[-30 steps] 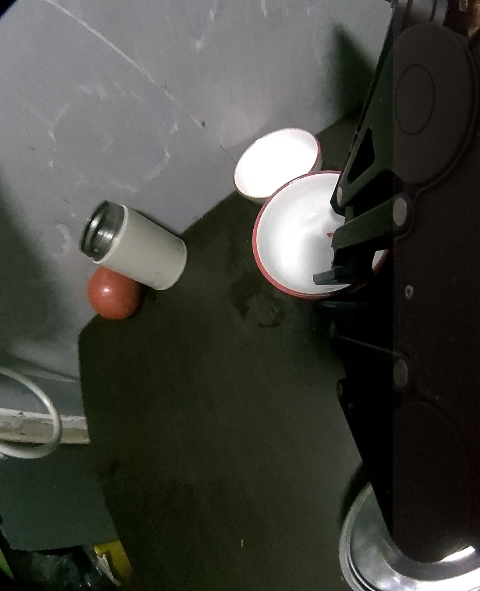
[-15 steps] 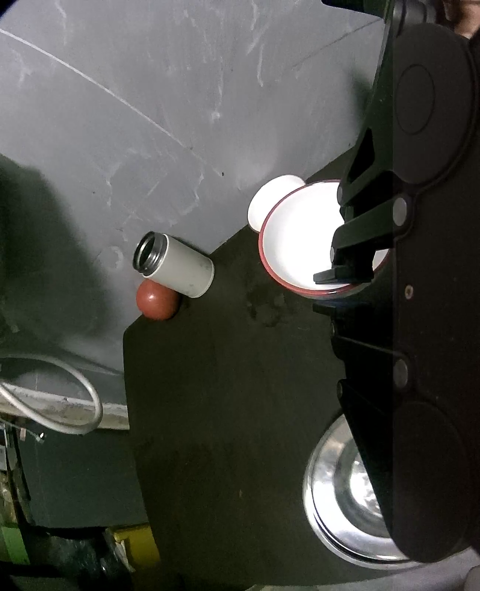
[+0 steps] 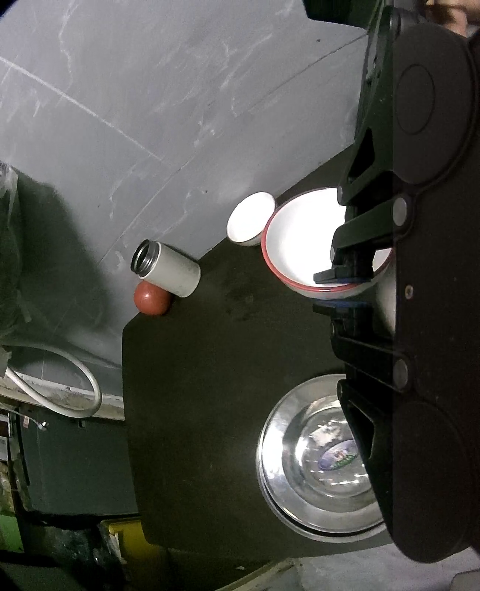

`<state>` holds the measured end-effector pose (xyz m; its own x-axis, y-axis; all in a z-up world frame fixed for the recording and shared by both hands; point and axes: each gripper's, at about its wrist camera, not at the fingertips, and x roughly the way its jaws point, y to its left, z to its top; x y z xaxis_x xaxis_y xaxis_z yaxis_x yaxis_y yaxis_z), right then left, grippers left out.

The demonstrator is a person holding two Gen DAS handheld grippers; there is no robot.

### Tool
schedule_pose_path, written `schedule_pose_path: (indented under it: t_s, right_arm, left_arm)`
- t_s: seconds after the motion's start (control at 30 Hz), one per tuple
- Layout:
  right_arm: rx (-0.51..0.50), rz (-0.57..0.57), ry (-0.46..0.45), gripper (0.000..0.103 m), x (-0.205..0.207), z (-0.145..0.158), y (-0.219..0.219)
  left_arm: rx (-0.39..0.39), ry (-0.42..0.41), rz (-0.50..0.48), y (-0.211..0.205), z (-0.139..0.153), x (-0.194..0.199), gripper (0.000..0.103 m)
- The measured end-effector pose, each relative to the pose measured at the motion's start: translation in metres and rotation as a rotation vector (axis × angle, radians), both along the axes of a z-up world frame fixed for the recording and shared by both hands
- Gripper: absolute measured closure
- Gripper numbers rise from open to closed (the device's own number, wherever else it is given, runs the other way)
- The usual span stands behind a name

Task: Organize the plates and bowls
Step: 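Lift the white bowl and carry it over the steel bowl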

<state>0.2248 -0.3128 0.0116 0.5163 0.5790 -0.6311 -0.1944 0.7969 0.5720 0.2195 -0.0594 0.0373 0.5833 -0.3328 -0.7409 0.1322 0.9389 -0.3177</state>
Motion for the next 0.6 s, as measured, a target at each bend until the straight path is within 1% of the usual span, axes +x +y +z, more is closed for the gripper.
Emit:
schedule_pose_path:
  t_s: [0.13, 0.37, 0.6]
  right_arm:
    - [-0.014, 0.031, 0.005, 0.084, -0.012, 0.001, 0.0]
    - [-0.028, 0.082, 0.018, 0.084, -0.027, 0.002, -0.001]
    - [-0.068, 0.135, 0.062, 0.084, -0.034, -0.002, 0.005]
  left_arm:
    - [0.016, 0.011, -0.007, -0.001, -0.002, -0.014, 0.094]
    - [0.012, 0.075, 0.002, 0.002, -0.017, -0.029, 0.094]
    - [0.025, 0.129, 0.002, 0.003, -0.027, -0.038, 0.093]
